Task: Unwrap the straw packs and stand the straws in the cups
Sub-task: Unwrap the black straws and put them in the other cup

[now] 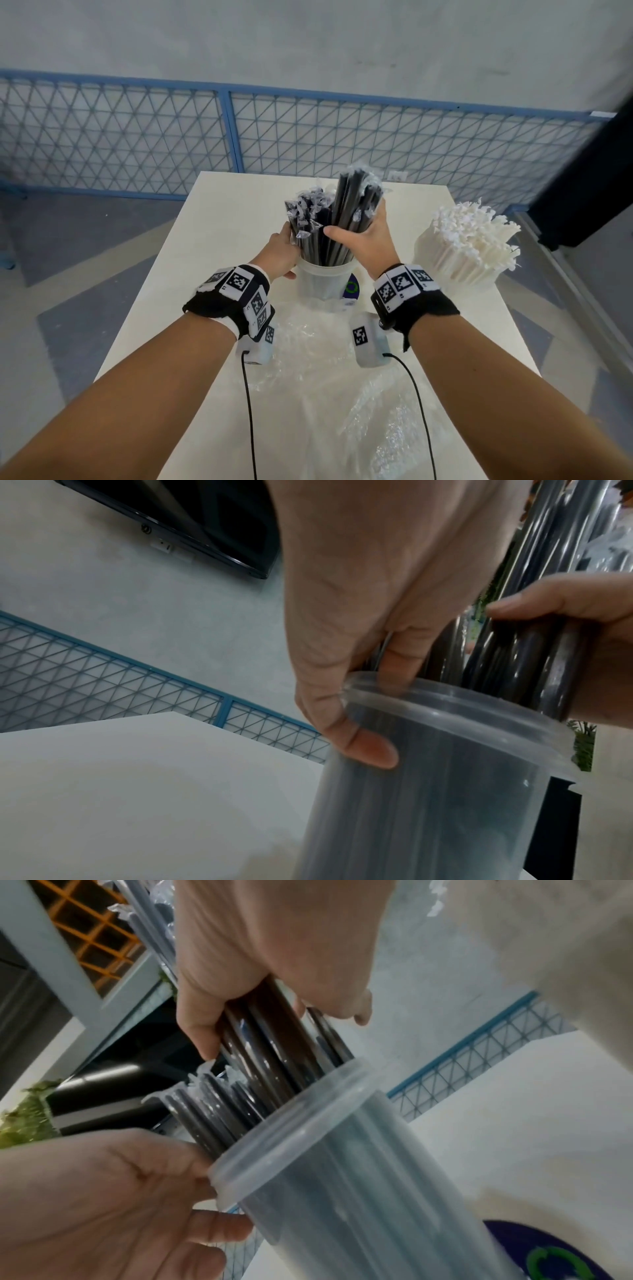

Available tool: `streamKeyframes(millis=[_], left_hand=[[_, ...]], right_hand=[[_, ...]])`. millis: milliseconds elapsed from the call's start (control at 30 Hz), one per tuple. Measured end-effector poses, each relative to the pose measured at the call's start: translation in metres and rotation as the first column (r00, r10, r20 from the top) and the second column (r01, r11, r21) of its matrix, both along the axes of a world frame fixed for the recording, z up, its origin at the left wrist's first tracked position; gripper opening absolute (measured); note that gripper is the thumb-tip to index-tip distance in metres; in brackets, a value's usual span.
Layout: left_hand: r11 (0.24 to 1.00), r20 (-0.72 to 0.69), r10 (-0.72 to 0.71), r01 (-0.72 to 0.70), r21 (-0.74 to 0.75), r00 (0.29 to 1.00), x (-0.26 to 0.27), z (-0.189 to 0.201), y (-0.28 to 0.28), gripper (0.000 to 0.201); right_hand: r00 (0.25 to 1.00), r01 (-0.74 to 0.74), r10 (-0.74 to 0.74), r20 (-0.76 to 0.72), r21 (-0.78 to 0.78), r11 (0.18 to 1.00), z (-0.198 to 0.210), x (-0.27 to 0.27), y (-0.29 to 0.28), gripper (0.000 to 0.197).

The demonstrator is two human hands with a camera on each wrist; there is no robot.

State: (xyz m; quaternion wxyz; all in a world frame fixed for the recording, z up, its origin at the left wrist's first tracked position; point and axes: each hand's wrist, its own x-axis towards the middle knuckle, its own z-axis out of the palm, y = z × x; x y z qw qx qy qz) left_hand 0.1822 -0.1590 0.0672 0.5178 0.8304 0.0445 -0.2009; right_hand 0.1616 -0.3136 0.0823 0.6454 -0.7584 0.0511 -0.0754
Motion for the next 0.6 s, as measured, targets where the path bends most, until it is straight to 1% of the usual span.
streamKeyframes(millis=[67, 167, 233, 267, 300, 367, 433, 500, 567, 600], left_hand=[[1.000, -0.007, 0.008, -0.008, -0.012, 1.000, -0.001, 0.001, 0.001, 0.062], [1.000, 0.005, 0.010, -0.010, -0.030, 1.000, -0.002, 0.002, 0.002, 0.062], [1.000, 0.020, -0.002, 0.002, -0.027, 1.000, -0.003, 0.003, 0.004, 0.061], [1.000, 0.025, -0.008, 0.009, -0.026, 1.000, -0.002, 0.003, 0.005, 0.060], [1.000, 0.031, -0.012, 0.012, -0.025, 0.999, -0.002, 0.003, 0.006, 0.060], [0.999, 0.037, -0.008, 0.009, -0.031, 0.999, -0.002, 0.003, 0.007, 0.059], [0.999, 0.038, -0.009, 0.010, -0.046, 0.999, -0.002, 0.001, 0.007, 0.057], [0.998, 0.050, -0.005, 0.008, -0.062, 0.999, -0.003, 0.000, 0.006, 0.055], [0.997, 0.061, 0.007, -0.002, -0.080, 0.998, -0.004, 0.000, 0.005, 0.053], [0.996, 0.062, 0.008, -0.003, -0.084, 0.998, -0.003, -0.001, 0.005, 0.051]], right_hand=[[0.999, -0.044, 0.045, -0.020, 0.024, 0.999, -0.001, -0.002, -0.001, 0.103], [0.992, -0.126, 0.126, 0.018, 0.018, 0.992, -0.001, -0.004, -0.005, 0.100], [0.988, -0.136, 0.139, 0.060, -0.049, 0.989, 0.004, -0.005, -0.009, 0.108], [0.987, -0.103, 0.116, 0.114, -0.116, 0.988, 0.012, -0.007, -0.011, 0.110], [0.975, -0.055, 0.094, 0.201, -0.191, 0.980, 0.020, -0.007, -0.012, 0.108], [0.912, 0.010, 0.130, 0.390, -0.337, 0.942, 0.043, -0.012, -0.007, 0.097], [0.836, 0.026, 0.232, 0.497, -0.459, 0.888, 0.059, -0.010, 0.005, 0.080], [0.801, 0.046, 0.324, 0.503, -0.592, 0.805, 0.063, -0.006, 0.016, 0.059], [0.802, 0.078, 0.371, 0.468, -0.698, 0.712, 0.056, -0.001, 0.021, 0.040], [0.802, 0.087, 0.382, 0.460, -0.721, 0.687, 0.050, 0.001, 0.021, 0.035]])
